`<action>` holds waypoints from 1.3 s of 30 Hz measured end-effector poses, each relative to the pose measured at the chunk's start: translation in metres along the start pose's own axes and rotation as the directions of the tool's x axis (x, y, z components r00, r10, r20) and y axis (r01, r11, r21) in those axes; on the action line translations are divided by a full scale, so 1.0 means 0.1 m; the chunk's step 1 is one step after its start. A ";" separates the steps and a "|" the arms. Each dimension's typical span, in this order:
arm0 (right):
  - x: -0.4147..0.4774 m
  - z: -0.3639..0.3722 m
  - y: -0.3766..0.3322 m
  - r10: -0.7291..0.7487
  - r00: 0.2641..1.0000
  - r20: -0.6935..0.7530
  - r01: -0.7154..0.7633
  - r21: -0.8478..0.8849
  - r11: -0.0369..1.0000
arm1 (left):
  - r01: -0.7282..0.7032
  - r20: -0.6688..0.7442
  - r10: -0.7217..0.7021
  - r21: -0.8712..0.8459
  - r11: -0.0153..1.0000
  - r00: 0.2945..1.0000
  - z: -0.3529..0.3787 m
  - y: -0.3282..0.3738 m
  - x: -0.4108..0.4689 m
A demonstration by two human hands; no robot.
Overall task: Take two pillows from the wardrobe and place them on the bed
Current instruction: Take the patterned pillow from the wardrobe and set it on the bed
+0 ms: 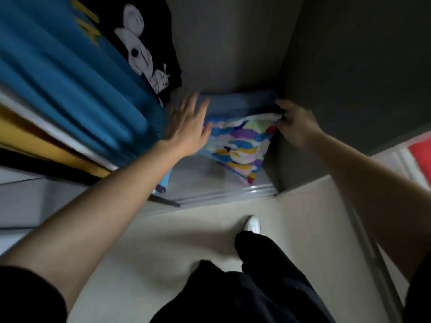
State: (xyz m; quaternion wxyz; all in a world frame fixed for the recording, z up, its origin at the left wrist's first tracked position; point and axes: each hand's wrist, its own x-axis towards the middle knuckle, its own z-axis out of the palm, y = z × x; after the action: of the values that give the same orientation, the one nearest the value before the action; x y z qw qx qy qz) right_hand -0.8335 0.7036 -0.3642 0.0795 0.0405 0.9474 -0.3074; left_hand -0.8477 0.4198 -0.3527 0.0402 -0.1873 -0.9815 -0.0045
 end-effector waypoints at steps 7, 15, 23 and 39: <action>0.86 0.90 0.36 -0.040 0.987 0.155 0.040 0.003 0.999 | 0.203 0.133 -0.198 -0.022 0.979 0.971 1.08 -0.11 0.37; 1.66 1.90 0.79 -0.076 0.975 0.207 0.091 -0.067 0.994 | 0.276 0.309 -0.251 -0.037 0.960 0.917 2.45 -0.38 0.84; 2.29 2.99 1.25 -0.048 0.989 0.142 0.078 -0.216 0.973 | 0.339 0.401 -0.333 0.059 0.939 0.853 3.70 -0.71 1.28; 2.72 3.41 1.38 -0.110 0.987 0.116 0.153 -0.498 0.853 | 0.203 0.149 -0.216 0.096 0.974 0.965 4.07 -0.97 1.22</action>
State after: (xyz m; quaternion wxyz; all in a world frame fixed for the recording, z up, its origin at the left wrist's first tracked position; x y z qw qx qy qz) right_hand -1.0405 0.6217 -0.7638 0.1056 -0.0595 0.9911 -0.0545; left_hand -1.0278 0.3842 -0.7474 -0.0314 -0.0803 -0.9952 0.0452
